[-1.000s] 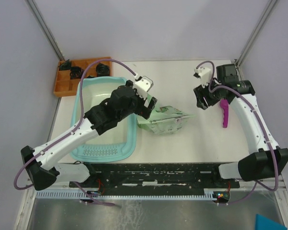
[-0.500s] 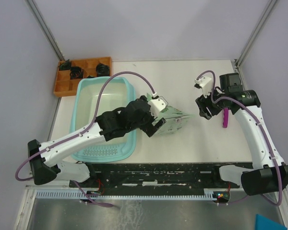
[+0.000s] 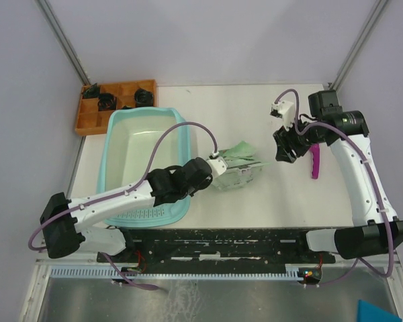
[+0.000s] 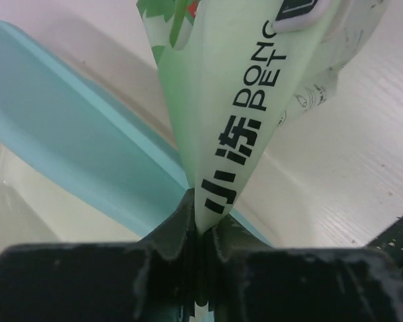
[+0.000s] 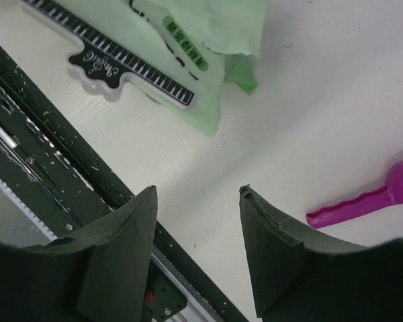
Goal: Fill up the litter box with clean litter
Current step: Remove the clamp from the cat litter bag.
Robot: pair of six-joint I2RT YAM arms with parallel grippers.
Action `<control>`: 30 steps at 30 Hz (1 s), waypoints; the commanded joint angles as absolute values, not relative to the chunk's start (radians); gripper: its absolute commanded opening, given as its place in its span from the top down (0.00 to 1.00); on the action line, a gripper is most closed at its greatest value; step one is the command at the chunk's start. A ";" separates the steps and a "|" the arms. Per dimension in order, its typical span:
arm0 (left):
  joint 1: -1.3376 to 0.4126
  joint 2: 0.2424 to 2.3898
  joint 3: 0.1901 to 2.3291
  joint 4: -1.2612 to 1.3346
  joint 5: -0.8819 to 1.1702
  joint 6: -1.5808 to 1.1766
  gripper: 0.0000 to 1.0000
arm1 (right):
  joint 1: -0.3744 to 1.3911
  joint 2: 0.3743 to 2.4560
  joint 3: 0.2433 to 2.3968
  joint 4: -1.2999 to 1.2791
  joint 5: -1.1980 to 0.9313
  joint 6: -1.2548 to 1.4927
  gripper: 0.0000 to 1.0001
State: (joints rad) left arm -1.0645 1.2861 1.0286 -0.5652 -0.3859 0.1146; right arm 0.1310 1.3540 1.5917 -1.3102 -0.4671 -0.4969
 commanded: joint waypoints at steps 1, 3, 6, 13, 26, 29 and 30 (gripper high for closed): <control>-1.070 1.312 0.964 -0.435 -0.540 0.184 0.97 | 0.133 1.200 1.423 -1.294 -0.542 -0.678 0.40; -1.069 1.327 0.943 -0.375 -0.569 0.195 0.97 | 0.133 1.128 1.283 -1.230 -0.541 -0.784 0.39; -1.071 1.315 0.916 -0.273 -0.549 0.193 0.97 | 0.133 1.071 1.131 -1.141 -0.515 -0.880 0.38; -1.069 1.293 1.025 -0.224 -0.522 0.166 0.97 | 0.133 0.948 1.071 -1.123 -0.592 -0.869 0.40; -1.070 1.408 1.150 -0.125 -0.592 0.325 0.82 | 0.132 0.956 1.040 -0.957 -0.696 -1.157 0.39; -1.069 1.407 1.106 -0.022 -0.638 0.338 0.97 | 0.132 1.053 1.113 -0.948 -0.761 -1.167 0.44; -1.070 1.408 1.094 -0.002 -0.645 0.340 0.97 | 0.132 1.079 1.125 -0.921 -0.785 -1.154 0.44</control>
